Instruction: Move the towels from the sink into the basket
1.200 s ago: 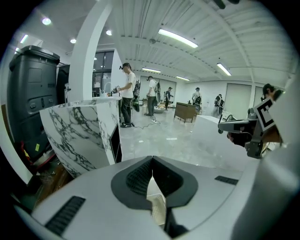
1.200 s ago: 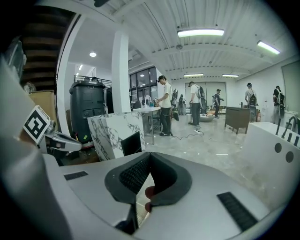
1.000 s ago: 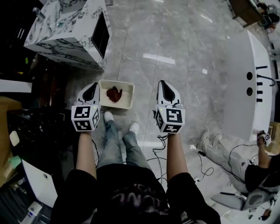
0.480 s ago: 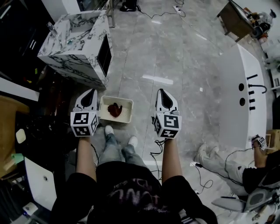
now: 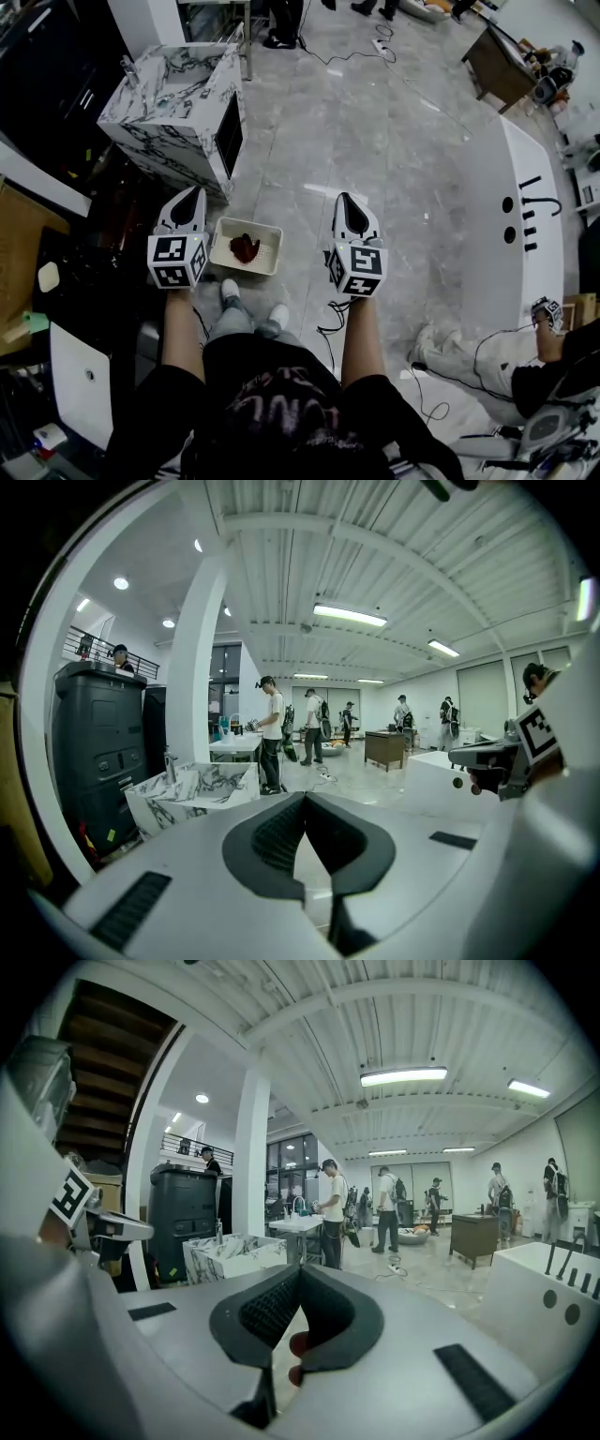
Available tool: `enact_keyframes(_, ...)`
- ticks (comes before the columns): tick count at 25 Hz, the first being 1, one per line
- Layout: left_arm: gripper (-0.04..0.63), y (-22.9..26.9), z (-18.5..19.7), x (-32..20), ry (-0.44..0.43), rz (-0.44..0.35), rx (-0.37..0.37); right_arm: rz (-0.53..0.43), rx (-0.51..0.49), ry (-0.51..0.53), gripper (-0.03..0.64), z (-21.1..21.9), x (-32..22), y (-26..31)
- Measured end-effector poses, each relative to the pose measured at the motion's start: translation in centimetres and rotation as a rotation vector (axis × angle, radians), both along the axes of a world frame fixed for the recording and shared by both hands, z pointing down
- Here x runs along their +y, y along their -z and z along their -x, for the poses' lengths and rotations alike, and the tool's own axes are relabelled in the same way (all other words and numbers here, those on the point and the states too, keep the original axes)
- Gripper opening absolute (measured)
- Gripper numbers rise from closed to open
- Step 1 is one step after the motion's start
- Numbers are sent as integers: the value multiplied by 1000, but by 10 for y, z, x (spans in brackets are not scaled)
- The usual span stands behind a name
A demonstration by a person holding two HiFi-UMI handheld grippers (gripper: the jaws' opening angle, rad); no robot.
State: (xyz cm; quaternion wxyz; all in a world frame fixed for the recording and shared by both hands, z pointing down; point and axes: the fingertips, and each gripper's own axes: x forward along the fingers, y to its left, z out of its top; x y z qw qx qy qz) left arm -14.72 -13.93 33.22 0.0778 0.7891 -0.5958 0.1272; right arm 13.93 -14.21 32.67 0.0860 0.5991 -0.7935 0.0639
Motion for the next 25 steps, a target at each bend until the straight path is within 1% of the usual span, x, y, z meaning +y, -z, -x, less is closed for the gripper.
enact_keyframes(4,16,17,-2,6,3,-24,6,-18,2,3,14,-3,5,14)
enact_keyframes(8,15,33,-1,5,-5,-44,11,-40,-30,5,14,-2,2,31)
enact_keyframes(14,15,55,2,3,-7,-76,-2,-69,6,1,14,-9,-1,48)
enact_keyframes(18,15,64,1,1,-16,-96,-5,-79,5,11,14,-6,-2,56)
enact_keyframes(25,15,69,-7,3,-36,-116,-20,-110,23,15,14,-12,-4,58)
